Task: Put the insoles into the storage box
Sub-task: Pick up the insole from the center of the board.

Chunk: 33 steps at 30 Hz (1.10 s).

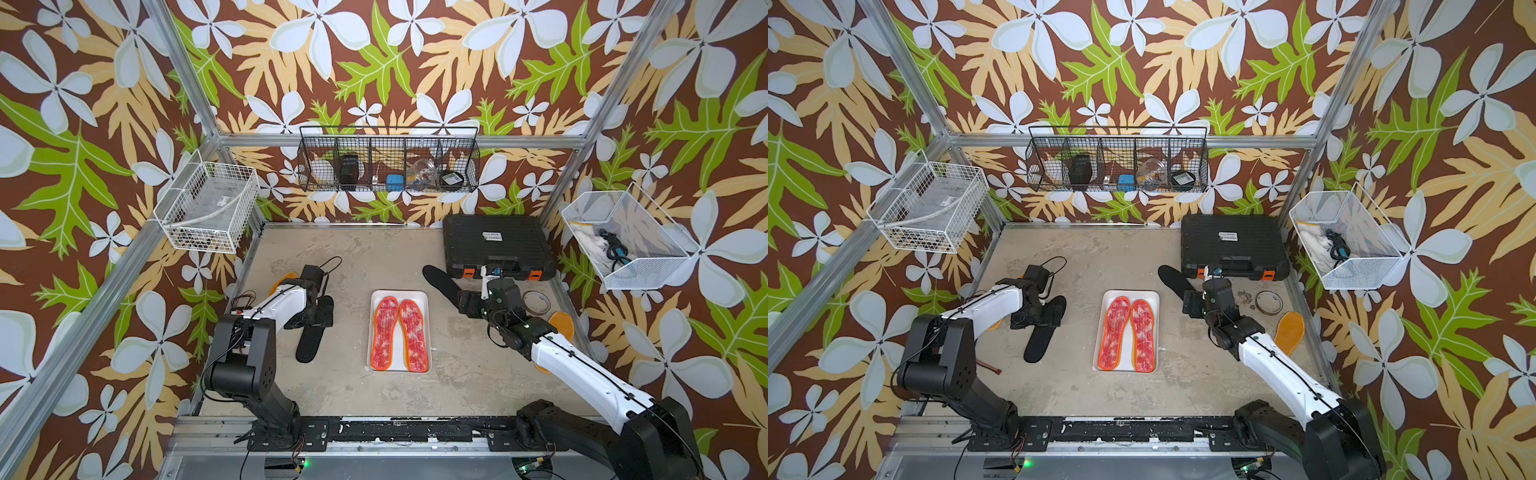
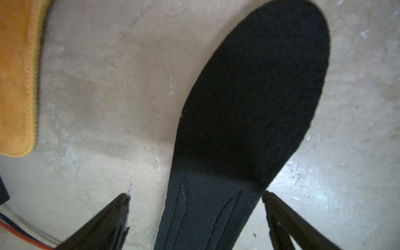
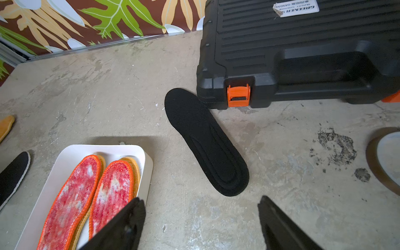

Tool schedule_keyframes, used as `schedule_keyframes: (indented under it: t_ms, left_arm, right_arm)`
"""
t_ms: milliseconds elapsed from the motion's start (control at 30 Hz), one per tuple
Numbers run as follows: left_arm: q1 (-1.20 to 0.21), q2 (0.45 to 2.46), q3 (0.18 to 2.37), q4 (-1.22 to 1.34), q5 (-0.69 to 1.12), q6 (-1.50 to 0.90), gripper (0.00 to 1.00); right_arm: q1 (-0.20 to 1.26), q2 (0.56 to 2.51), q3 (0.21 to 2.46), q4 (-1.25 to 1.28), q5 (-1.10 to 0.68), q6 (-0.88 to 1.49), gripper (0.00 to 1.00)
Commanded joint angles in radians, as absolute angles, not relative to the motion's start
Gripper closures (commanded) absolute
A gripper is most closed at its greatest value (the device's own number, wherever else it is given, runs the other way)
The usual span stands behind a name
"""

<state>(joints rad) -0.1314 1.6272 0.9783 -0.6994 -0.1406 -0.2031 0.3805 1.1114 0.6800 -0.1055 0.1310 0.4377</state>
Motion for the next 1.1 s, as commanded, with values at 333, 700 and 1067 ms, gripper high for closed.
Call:
schedule_keyframes:
  t_ms: [333,700,1067]
  left_arm:
    - [-0.220,1.806,0.985,-0.676,-0.160,-0.186,0.01]
    - [-0.267,1.701,1.031,-0.709,-0.185,-0.229,0.39]
    - [-0.268,1.603,1.087,-0.757,-0.269,-0.229,0.32]
  right_arm:
    - [0.382,1.085,0.661,-0.063,0.139,0.443,0.14]
    - [0.382,1.078,0.650,-0.057,0.147,0.446,0.14]
    - [0.381,1.086,0.646,-0.052,0.153,0.448,0.14]
